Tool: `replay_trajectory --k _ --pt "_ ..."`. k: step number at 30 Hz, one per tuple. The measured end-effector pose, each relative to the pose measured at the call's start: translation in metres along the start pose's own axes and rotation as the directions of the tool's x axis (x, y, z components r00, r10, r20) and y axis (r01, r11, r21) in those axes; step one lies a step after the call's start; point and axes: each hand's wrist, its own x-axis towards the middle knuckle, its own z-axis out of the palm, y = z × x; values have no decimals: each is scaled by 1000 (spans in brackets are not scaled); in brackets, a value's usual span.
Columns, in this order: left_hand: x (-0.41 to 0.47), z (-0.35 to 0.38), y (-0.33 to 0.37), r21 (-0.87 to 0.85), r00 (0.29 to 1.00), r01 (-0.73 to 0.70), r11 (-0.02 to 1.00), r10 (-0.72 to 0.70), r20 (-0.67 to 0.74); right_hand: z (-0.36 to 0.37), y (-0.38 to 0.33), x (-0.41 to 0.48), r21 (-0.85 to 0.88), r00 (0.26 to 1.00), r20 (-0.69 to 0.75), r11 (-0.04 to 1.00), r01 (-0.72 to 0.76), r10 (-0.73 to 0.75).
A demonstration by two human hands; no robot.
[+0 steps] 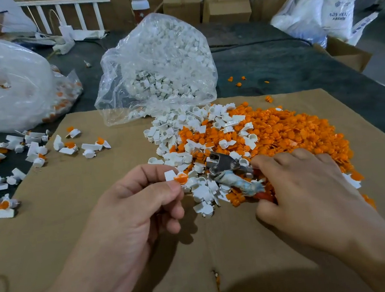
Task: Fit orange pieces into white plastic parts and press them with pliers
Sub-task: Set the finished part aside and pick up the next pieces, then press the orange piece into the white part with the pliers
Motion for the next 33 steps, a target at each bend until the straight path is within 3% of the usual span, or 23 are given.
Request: replay_trajectory --k 3,9,13,20,33 --pt "0 1 -1 14 1000 -8 1000 8 6 0 0 2 38 996 -86 999 -26 29" --pt "-2 0 1 -8 998 -61 998 61 21 -11 2 -6 359 978 -209 931 63 14" --pt "0 -4 2 -15 991 -130 991 130 37 -11 -3 -9 344 983 -157 928 143 -94" --pt "0 -8 -1 74 968 -244 967 239 75 -11 -8 -14 333 957 -230 909 249 -178" --pt "-1 -7 1 101 951 -307 946 301 74 -12 -7 -16 394 946 -267 875 279 -182"
